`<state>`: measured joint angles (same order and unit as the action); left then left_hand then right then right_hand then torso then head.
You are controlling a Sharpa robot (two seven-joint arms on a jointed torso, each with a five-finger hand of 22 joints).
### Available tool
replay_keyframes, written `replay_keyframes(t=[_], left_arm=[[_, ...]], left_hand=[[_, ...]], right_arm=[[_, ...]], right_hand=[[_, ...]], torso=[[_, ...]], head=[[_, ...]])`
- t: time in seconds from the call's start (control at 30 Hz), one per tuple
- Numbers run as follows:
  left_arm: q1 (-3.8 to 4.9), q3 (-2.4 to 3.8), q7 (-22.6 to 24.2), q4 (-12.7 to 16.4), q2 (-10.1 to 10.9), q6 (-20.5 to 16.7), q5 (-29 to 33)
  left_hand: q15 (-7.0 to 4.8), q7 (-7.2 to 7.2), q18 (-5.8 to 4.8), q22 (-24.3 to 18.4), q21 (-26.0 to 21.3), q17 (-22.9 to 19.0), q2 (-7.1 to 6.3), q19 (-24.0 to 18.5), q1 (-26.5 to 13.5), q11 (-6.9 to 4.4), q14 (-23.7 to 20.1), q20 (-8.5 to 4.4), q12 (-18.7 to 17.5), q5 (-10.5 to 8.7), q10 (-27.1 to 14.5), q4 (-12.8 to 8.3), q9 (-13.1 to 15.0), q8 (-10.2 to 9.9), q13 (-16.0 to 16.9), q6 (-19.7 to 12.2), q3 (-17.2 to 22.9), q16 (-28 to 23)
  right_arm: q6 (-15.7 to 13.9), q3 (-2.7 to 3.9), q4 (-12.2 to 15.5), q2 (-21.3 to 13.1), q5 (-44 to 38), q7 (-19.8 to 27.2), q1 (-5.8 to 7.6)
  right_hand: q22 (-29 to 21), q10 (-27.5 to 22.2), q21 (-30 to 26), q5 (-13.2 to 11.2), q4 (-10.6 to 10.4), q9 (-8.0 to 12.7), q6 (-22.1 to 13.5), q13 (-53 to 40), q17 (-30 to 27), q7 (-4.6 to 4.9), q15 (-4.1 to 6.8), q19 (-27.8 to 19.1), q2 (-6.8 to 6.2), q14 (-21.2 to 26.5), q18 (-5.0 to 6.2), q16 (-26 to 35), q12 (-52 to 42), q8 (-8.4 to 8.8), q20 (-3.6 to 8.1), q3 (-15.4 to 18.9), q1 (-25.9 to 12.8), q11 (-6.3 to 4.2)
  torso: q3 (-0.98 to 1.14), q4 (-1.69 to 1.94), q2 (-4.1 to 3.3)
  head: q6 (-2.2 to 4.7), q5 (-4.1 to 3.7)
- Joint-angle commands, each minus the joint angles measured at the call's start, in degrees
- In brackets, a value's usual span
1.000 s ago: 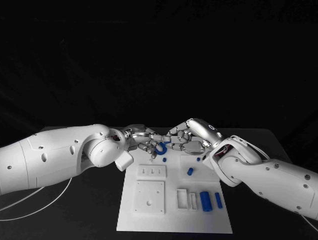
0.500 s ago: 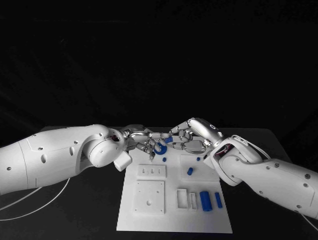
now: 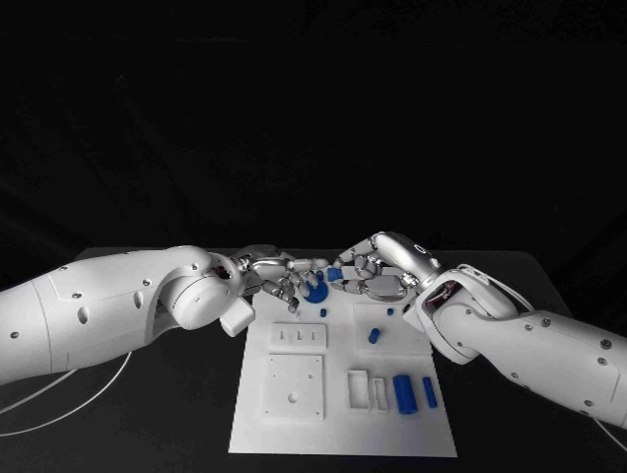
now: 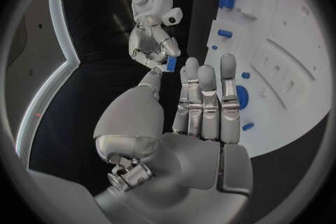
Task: Assemble the parts on the task board
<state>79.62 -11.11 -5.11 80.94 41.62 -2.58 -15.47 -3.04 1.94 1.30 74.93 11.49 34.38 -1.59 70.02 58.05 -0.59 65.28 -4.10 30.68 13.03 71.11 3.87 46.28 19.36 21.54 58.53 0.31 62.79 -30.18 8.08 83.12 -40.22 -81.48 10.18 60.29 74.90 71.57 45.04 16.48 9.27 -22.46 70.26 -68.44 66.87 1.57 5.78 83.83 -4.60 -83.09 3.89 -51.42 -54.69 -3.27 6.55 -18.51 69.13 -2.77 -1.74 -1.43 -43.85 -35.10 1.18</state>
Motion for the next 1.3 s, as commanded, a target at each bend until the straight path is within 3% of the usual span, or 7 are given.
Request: replay_keyframes(t=[0.03, 0.23, 0.47, 0.77, 1.3], left_arm=[[-0.06, 0.06, 0.78, 0.06, -0.10, -0.02, -0.61], [-0.14, 0.07, 0.98, -0.06, -0.14, -0.02, -2.32], [-0.34, 0.08, 1.47, -0.07, -0.30, 0.84, -4.11], [-0.46, 0.11, 1.77, 0.26, -0.41, 2.35, -4.86], [-0.50, 0.13, 1.96, 0.60, -0.62, 4.76, -4.95]], left_hand=[[0.18, 0.26, 0.10, 1.04, 0.04, -0.24, 0.60, -0.69, 0.28, 0.18, -0.56, 0.14, 0.33, 0.13, -0.69, -0.85, -1.68, -1.11, -0.32, -0.56, -0.42, 0.35], [0.32, 0.60, 0.22, 1.02, 0.01, -0.55, 0.40, -0.79, 0.63, 0.38, -0.77, 0.29, 0.49, -0.07, -1.01, -1.05, -5.20, -2.75, -0.57, -0.16, -0.41, 0.61], [0.33, 0.67, 0.21, 1.03, 0.01, -0.64, 0.36, -0.80, 1.62, 0.41, -0.82, 0.29, 0.45, -0.36, -1.11, -1.55, -5.76, -2.71, -0.68, -0.27, -0.36, 0.68], [0.34, 0.84, 0.25, 1.03, 0.01, -0.87, 0.15, -0.75, 2.46, 0.49, -0.71, 0.30, 0.30, -0.95, -1.00, -0.28, -7.76, -3.37, -0.97, -0.15, -0.35, 0.74], [0.30, 0.86, 0.19, 1.04, 0.17, -0.92, 2.75, -0.86, 3.54, 0.51, -0.78, 0.26, -0.45, -0.14, -0.93, -2.72, -9.01, -4.60, -1.45, 0.30, -1.78, 0.97]], right_arm=[[1.48, 0.02, 0.12, 0.03, 0.92, -0.07, -0.05], [2.05, 0.02, 0.79, 0.00, 3.03, 0.04, -0.16], [4.42, 0.02, 1.10, -0.03, 5.30, -0.52, -0.29], [6.47, 0.02, 0.80, 0.13, 5.71, -1.26, -0.32], [7.22, 0.02, 1.01, 0.40, 5.63, -1.38, -0.32]], right_hand=[[6.12, 0.42, 0.22, -0.06, 0.18, -6.17, 0.55, -0.06, 0.03, -0.65, 0.08, 1.48, 0.55, -0.17, -0.85, 0.02, 0.02, -0.38, 0.41, 0.18, -0.03, -0.07], [6.10, 0.38, 0.14, 0.23, 0.40, -6.33, 0.46, -0.14, 0.03, -0.66, 0.08, 1.44, 0.76, -0.14, -0.86, 0.14, 0.06, -0.39, 0.42, 0.46, -0.16, -0.07], [6.06, 0.12, -0.15, 0.30, 1.09, -6.52, 0.20, -0.15, 0.04, -0.61, 0.06, 1.34, 1.43, 0.00, -0.88, 0.39, 0.43, -0.37, 0.42, 1.27, -0.35, -0.02], [6.03, -0.11, -0.36, -0.12, 1.32, -6.14, 0.13, -0.06, 0.02, -0.65, 0.05, 1.27, 1.95, 0.08, -0.90, 0.50, 0.64, -0.37, 0.41, 2.24, -0.26, -0.01], [6.02, -0.10, -0.38, 0.00, 1.43, -6.09, 0.11, -0.03, 0.03, -0.63, 0.05, 1.28, 2.07, 0.07, -0.90, 0.49, 0.66, -0.38, 0.41, 2.32, -0.28, 0.01]], torso=[[0.04, 0.09, -0.02], [0.03, 0.06, -0.03], [0.01, 0.01, -0.03], [0.10, 0.06, -0.03], [0.10, 0.09, -0.04]], head=[[-0.04, -0.02], [-0.09, 0.04], [-0.17, 0.04], [-0.12, -0.02], [-0.14, -0.18]])
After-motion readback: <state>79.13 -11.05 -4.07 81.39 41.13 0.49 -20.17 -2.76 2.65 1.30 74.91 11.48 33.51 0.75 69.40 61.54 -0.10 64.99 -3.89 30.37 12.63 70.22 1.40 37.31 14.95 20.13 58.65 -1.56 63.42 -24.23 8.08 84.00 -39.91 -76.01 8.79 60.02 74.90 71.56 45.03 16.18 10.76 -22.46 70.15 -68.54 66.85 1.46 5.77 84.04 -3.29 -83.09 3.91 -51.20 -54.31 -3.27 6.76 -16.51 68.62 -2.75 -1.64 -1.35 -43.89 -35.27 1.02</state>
